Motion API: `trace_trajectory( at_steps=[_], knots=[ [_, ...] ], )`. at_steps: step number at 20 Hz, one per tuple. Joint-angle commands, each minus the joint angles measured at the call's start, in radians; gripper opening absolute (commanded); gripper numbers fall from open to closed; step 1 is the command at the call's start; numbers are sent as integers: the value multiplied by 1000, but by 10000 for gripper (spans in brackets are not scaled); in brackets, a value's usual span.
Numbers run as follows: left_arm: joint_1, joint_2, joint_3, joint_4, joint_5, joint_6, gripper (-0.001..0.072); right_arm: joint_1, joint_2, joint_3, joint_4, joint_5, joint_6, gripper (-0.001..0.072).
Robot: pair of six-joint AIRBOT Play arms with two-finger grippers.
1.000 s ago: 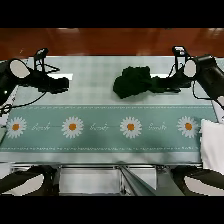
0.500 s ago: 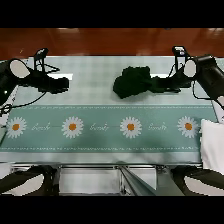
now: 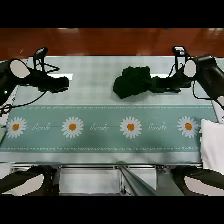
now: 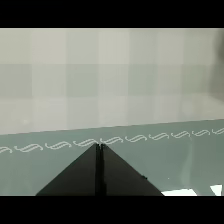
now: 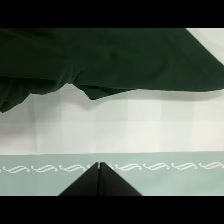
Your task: Fold the shirts.
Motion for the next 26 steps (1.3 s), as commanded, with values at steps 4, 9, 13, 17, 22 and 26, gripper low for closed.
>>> trace_trajectory(
  at_steps=[4,9,13,17,22,26],
  knots=[
    [0,-1,2,0,40,0,21,1,1,0,-4,-40,-4,29],
    [89,13,114,131,-104,38,506,1,3,65,-69,30,-185,414],
    [179,161,85,96,-137,37,505,0,18,79,-93,-117,-171,415],
    [179,394,-141,81,-135,45,505,0,-94,85,-6,-318,-139,415],
    [180,545,-384,77,-122,41,505,1,-325,171,195,-250,-311,415],
    [179,538,-422,-1,-83,42,505,-1,-425,197,160,-212,-312,415]
  ],
)
